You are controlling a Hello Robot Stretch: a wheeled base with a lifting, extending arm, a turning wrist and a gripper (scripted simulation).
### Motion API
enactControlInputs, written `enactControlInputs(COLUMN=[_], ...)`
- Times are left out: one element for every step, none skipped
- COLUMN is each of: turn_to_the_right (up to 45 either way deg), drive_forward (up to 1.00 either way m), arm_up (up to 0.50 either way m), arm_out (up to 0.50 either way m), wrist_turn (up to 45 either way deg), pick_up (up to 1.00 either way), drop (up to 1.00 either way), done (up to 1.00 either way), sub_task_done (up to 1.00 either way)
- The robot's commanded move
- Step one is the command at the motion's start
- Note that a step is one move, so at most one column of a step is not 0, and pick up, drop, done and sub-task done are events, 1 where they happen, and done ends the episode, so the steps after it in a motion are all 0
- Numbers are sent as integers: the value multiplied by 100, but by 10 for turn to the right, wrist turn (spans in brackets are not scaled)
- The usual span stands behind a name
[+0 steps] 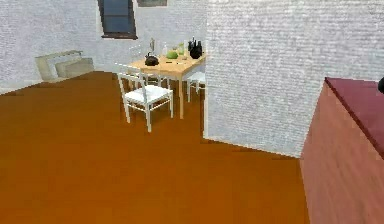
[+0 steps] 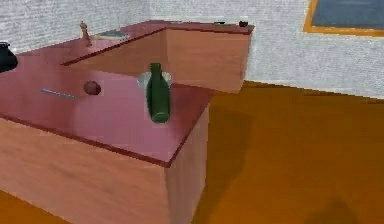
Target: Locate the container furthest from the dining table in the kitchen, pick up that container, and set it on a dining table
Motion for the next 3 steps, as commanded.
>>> enactControlInputs(turn_to_the_right=[0,0,-180], drive_forward=[100,40,0], arm_up=[0,0,0], arm_out=[0,0,0], wrist_turn=[0,0,0], pick_up=[0,0,0], drop=[0,0,0], done=[0,0,0], sub_task_done=[0,0,0])
